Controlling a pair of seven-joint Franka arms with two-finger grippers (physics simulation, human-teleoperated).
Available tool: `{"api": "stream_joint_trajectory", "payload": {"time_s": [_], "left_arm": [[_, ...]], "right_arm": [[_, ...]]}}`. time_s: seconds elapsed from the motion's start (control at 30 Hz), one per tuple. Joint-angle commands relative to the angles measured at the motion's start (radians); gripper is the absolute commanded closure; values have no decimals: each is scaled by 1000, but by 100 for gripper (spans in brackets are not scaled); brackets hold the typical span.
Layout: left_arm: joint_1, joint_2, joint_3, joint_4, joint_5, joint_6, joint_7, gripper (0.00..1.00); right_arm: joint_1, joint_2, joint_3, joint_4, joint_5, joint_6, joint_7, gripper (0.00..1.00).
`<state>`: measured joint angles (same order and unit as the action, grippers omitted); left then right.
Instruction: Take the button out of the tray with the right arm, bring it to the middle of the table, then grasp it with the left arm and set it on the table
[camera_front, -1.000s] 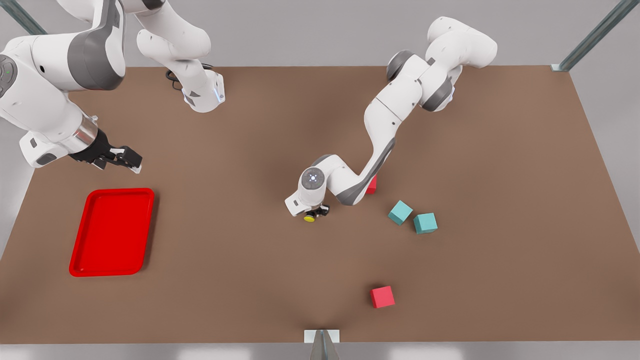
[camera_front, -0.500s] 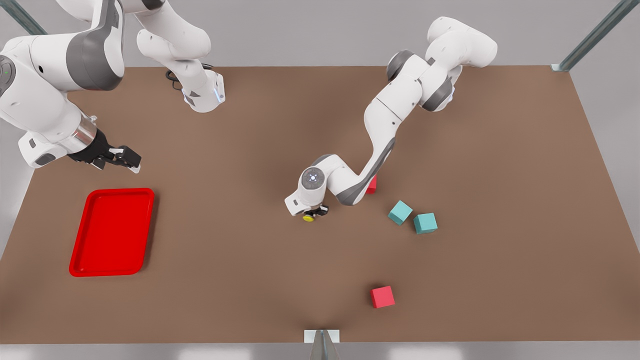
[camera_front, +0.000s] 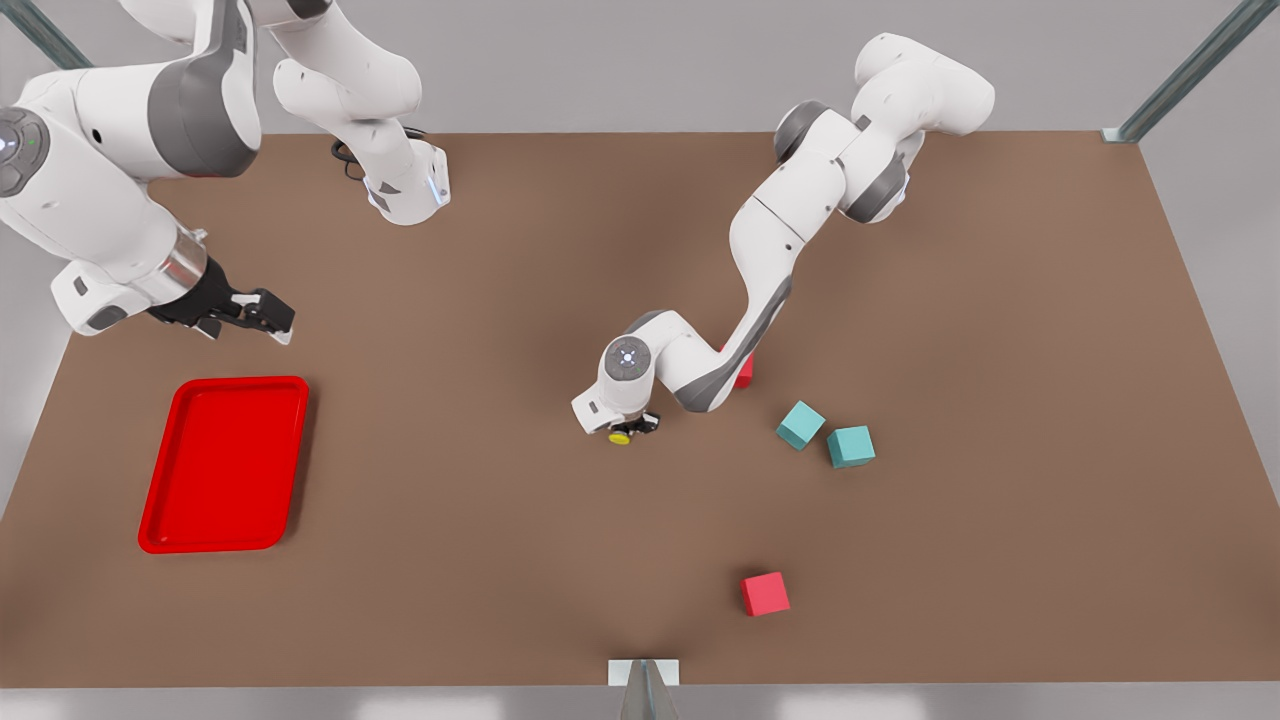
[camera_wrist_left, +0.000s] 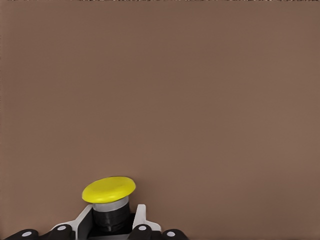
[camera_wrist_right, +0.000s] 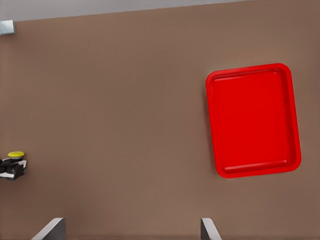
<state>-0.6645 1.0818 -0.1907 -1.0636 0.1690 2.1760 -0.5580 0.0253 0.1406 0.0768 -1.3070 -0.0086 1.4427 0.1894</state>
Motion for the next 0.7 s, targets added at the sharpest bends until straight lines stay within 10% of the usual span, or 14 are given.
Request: {"api": "stream_joint_trajectory", "payload": {"time_s": [0.0, 0.67], "left_arm": [[-1, -3, 1, 1, 1, -2, -13, 47], [-6, 7, 14, 2, 1, 4, -37, 48]], "right_arm": [[-4, -1, 0, 0, -1, -1, 1, 0], [-38, 27, -9, 6, -20, -19, -5, 0]]}}
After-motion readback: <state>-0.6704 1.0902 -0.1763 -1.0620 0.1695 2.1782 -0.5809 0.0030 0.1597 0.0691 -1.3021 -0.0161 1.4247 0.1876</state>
